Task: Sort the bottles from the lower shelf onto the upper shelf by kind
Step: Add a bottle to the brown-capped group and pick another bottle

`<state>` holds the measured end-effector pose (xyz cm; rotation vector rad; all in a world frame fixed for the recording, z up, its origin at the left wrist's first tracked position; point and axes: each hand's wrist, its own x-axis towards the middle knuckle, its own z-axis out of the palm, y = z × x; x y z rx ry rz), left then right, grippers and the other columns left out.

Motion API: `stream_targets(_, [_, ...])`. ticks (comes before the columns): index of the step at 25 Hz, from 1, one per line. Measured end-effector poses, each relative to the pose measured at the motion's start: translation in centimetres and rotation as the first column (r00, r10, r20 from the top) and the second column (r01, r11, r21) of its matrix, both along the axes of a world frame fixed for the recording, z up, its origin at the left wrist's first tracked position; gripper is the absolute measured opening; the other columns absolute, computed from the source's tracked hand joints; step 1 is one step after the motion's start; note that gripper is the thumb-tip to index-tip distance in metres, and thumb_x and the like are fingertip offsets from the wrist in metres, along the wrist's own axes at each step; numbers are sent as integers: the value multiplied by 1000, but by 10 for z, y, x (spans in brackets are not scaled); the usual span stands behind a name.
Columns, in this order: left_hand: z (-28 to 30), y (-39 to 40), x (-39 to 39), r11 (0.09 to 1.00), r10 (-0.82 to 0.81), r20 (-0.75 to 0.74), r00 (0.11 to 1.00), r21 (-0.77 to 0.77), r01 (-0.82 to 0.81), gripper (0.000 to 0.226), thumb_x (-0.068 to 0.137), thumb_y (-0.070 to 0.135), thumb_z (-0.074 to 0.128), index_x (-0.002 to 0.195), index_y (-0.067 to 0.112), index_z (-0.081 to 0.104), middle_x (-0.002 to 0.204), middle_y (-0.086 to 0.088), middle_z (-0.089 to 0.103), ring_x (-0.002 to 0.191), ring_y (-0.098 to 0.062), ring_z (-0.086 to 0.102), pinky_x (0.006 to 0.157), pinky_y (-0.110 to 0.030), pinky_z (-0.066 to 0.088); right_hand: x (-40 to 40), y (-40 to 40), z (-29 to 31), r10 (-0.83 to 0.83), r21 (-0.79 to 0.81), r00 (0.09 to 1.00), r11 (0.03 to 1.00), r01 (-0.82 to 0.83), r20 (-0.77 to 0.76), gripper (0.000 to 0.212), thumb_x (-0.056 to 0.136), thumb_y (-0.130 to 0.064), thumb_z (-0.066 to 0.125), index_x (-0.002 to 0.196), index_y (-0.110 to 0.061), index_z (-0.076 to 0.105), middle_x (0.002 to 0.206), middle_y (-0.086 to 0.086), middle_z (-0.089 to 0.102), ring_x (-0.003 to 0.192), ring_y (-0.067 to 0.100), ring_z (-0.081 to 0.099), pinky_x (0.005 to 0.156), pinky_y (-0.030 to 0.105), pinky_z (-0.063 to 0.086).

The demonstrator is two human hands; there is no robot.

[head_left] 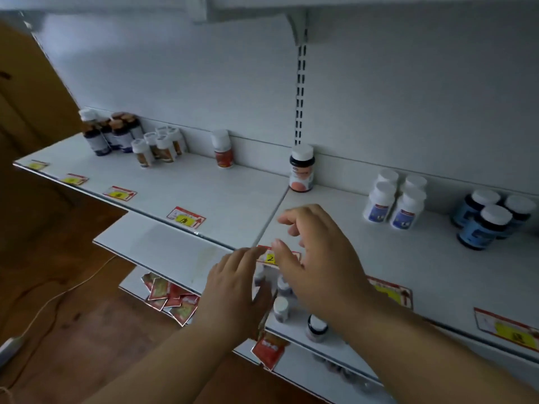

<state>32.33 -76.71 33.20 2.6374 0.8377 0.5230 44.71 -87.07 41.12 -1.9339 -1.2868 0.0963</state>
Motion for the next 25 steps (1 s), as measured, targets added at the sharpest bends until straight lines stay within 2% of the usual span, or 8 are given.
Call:
stream_targets(4, [-21,82,-67,994,-104,-2,995,20,104,47,90,40,57,134,28,45,129,-1,57,116,-25,54,96,-43,47,-78,78,-16,-13,-57,999,998,10,-46,29,98,-32,56,127,-32,48,120,-15,46,104,0,47,79,11,44])
stream_targets(7, [-38,132,-117,995,-102,2,995,-14,102,37,92,43,44,124,24,49,115,-6,63,101,-30,59,84,-44,49,-129,130,-37,-25,-106,992,994,12,-124,23,97,-36,57,118,-28,52,99,-11,58,95,6,57,80,31,55])
stream_targets(9, [-57,156,-135,994,-86,6,996,-66,86,38,95,44,41,124,23,52,111,-6,63,97,-30,59,81,-44,48,-143,153,-59,-76,-170,985,984,49,-154,22,96,-42,57,114,-29,52,87,-11,60,86,7,61,75,39,56])
stream_targets(11, [-92,175,-143,989,-84,-25,996,-128,80,44,96,48,38,128,21,53,113,-5,62,99,-29,59,82,-43,48,-145,172,-92,-124,-233,980,969,85,-157,23,96,-43,58,113,-28,54,92,-11,61,87,6,61,74,35,57])
stream_targets(14, [-157,199,-137,985,-42,-103,994,-173,24,48,96,49,38,136,23,47,125,-5,59,110,-29,57,89,-42,47,-134,195,-161,-146,-291,987,949,118,-74,24,94,-39,61,113,-25,56,110,-8,55,98,8,57,78,27,55])
stream_targets(18, [-254,221,-119,945,60,-110,992,-315,-92,54,97,50,40,143,23,41,139,-7,50,125,-31,49,99,-46,40,-105,231,-276,-178,-466,983,875,133,-53,28,93,-37,63,117,-26,55,123,-6,51,106,12,56,84,34,56])
stream_targets(21, [-303,226,-96,922,62,-93,994,-375,-93,57,96,53,37,144,22,40,141,-8,49,127,-31,47,100,-47,39,-75,252,-336,-206,-546,979,821,166,-11,37,94,-35,62,128,-26,50,134,0,47,114,17,56,89,28,51])
stream_targets(25, [-353,235,-61,914,55,-106,993,-396,-93,63,92,59,30,146,26,35,145,-4,45,129,-27,44,102,-41,37,-23,287,-396,-176,-547,979,812,202,100,37,95,-30,60,130,-24,48,134,6,46,112,24,57,87,29,46])
